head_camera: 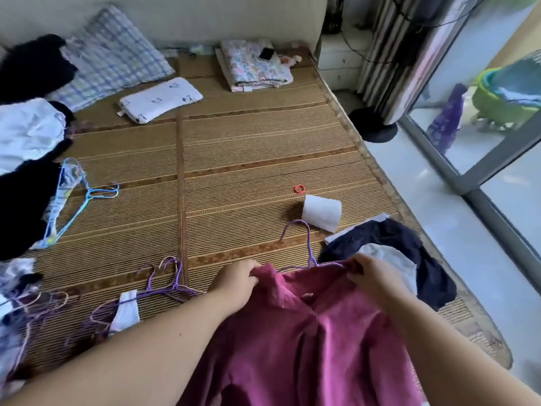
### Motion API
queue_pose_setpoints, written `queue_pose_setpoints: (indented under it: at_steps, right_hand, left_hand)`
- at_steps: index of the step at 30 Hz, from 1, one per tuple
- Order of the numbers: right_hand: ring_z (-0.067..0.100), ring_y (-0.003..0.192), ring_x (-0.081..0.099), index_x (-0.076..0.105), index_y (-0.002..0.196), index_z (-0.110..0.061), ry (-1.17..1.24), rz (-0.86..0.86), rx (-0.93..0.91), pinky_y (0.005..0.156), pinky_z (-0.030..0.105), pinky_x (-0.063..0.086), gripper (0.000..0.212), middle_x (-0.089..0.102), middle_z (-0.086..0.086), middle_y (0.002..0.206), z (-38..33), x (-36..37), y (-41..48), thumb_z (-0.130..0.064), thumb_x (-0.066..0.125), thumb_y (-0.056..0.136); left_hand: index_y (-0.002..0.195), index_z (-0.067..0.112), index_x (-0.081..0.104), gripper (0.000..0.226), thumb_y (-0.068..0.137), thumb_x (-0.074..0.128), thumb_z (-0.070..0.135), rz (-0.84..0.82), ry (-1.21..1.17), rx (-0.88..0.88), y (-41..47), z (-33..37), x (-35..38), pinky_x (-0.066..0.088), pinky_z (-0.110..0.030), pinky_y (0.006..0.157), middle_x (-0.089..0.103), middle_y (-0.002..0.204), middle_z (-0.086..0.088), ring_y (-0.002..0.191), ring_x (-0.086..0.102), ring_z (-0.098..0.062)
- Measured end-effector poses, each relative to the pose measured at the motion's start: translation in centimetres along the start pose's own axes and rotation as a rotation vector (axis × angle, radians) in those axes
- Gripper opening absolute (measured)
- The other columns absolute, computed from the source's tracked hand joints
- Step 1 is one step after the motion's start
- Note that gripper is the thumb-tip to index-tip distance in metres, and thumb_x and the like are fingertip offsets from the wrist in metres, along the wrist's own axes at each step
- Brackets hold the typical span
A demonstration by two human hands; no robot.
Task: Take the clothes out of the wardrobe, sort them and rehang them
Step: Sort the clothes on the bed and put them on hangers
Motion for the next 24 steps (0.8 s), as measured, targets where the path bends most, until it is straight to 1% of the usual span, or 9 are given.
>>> queue_pose_setpoints:
  at_steps: [2,6,10,14,15,17,19,21,24]
  right_hand:
    - [0.022,0.093,0.058,0.059,0.110,-0.023,-0.015,-0.082,-0.041,0.066,0.029,0.036,0.026,0.063,0.000,0.098,0.3,2.3,3.6,-0.019,0.061,0.085]
    - [0.021,0.110,0.056,0.046,0.132,-0.028,0.010,-0.229,-0.133,0.084,0.029,0.042,0.050,0.057,0.003,0.122,1.6,7.3,9.5,-0.009,0.052,0.087]
    - [0.023,0.110,0.055,0.047,0.130,-0.026,0.036,-0.346,-0.189,0.092,0.033,0.045,0.045,0.058,0.005,0.120,2.0,12.1,13.5,-0.010,0.047,0.088]
    - [0.025,0.110,0.056,0.047,0.129,-0.027,0.052,-0.366,-0.189,0.093,0.035,0.045,0.042,0.059,0.005,0.121,2.2,14.9,16.0,-0.014,0.046,0.090]
    - [0.025,0.112,0.056,0.045,0.132,-0.027,0.054,-0.359,-0.190,0.093,0.034,0.045,0.043,0.058,0.006,0.123,2.2,15.3,16.4,-0.016,0.047,0.090]
    - [0.026,0.116,0.053,0.036,0.140,-0.029,0.039,-0.370,-0.177,0.094,0.032,0.043,0.052,0.052,0.007,0.130,2.4,15.8,16.7,-0.022,0.050,0.091]
    - [0.026,0.122,0.047,0.023,0.146,-0.034,-0.011,-0.417,-0.158,0.098,0.035,0.042,0.065,0.043,0.005,0.138,2.5,16.0,16.3,-0.027,0.054,0.089]
    - [0.022,0.130,0.039,0.015,0.147,-0.040,-0.103,-0.442,-0.174,0.106,0.045,0.033,0.071,0.033,-0.002,0.146,1.7,15.6,15.1,-0.034,0.053,0.087]
    - [0.016,0.139,0.026,0.016,0.146,-0.042,-0.164,-0.430,-0.287,0.110,0.056,0.017,0.069,0.019,-0.010,0.154,-2.1,13.8,12.4,-0.039,0.051,0.086]
  left_hand:
    - [0.106,0.027,0.065,0.023,0.086,0.060,0.017,0.018,-0.008,-0.090,1.7,-1.2,0.9,0.046,-0.030,0.087,0.068,0.106,0.003,0.102,0.061,-0.020]
    - [0.100,0.026,0.065,0.019,0.084,0.059,0.018,0.049,0.016,-0.235,4.9,-3.7,3.3,0.046,-0.030,0.081,0.069,0.098,0.006,0.096,0.062,-0.020]
    - [0.101,0.027,0.063,0.017,0.085,0.059,0.023,0.068,0.074,-0.322,6.7,-5.7,4.9,0.039,-0.023,0.071,0.068,0.097,0.008,0.096,0.062,-0.017]
    - [0.093,0.021,0.061,0.009,0.085,0.057,0.021,0.047,0.081,-0.362,8.8,-6.9,5.7,0.048,-0.032,0.080,0.068,0.096,0.001,0.095,0.062,-0.024]
    - [0.095,0.021,0.062,0.011,0.086,0.057,0.020,0.052,0.077,-0.366,9.2,-7.0,5.8,0.048,-0.033,0.083,0.068,0.099,-0.001,0.098,0.062,-0.025]
    - [0.117,0.024,0.060,0.030,0.088,0.057,0.021,0.093,0.074,-0.377,9.6,-7.1,5.9,0.044,-0.032,0.095,0.062,0.119,-0.003,0.113,0.057,-0.024]
    - [0.137,0.027,0.046,0.049,0.088,0.057,0.026,0.141,0.090,-0.386,9.1,-6.7,5.8,0.038,-0.030,0.104,0.050,0.136,-0.002,0.125,0.048,-0.022]
    - [0.139,0.031,0.043,0.054,0.087,0.058,0.031,0.153,0.104,-0.376,7.9,-5.9,5.8,0.037,-0.028,0.104,0.047,0.137,0.000,0.125,0.046,-0.021]
    - [0.140,0.034,0.040,0.055,0.088,0.056,0.032,0.136,0.129,-0.343,4.7,-4.6,5.1,0.034,-0.026,0.105,0.040,0.144,0.004,0.129,0.041,-0.018]
Point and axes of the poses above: each hand's wrist, its own y-axis towards the middle knuckle, its own x-axis out of the palm, z = x × y, the point moved 8 cm from there along y, towards the middle knuckle
